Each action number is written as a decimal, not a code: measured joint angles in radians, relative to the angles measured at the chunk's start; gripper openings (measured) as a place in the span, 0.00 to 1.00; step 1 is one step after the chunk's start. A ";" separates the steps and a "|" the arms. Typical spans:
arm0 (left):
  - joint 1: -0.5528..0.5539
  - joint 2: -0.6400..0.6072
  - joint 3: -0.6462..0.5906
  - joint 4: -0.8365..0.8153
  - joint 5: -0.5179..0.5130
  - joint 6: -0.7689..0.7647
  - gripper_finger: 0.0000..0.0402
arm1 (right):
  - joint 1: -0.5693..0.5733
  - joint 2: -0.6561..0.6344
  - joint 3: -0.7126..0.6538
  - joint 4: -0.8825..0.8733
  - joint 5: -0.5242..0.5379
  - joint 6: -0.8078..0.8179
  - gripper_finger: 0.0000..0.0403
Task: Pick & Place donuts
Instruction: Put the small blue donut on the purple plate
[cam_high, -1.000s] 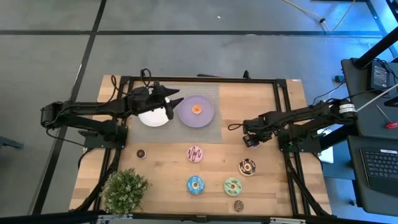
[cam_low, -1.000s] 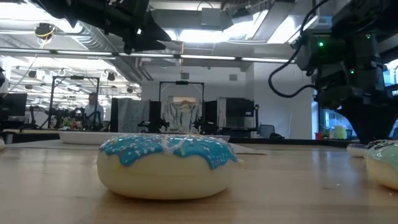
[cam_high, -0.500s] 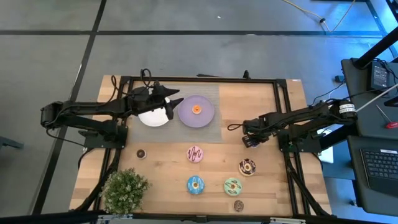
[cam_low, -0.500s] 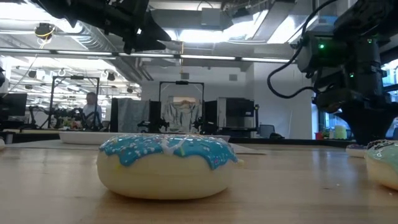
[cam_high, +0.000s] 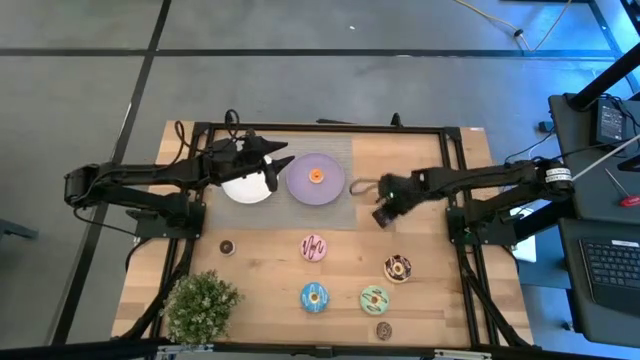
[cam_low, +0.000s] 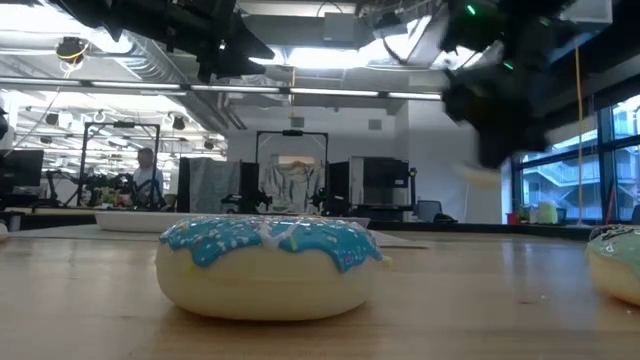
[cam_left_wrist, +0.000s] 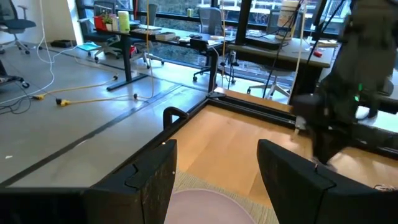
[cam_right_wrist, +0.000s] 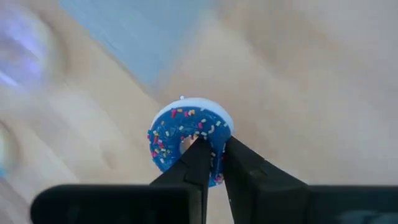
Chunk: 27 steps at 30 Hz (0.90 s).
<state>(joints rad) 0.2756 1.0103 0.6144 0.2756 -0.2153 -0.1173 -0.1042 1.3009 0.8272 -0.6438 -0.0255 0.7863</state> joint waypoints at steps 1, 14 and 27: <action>0.000 0.000 0.000 -0.002 0.000 0.000 0.54 | -0.020 0.006 0.027 0.034 0.012 -0.030 0.11; 0.000 -0.001 0.000 -0.003 0.005 -0.054 0.54 | -0.207 0.440 0.410 0.151 -0.014 -0.413 0.11; 0.000 -0.001 0.000 -0.025 0.091 -0.083 0.54 | -0.229 0.717 0.652 0.030 -0.117 -0.635 0.11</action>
<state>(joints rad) 0.2756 1.0096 0.6147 0.2504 -0.1246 -0.2001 -0.3328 2.0183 1.4788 -0.6140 -0.1423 0.1510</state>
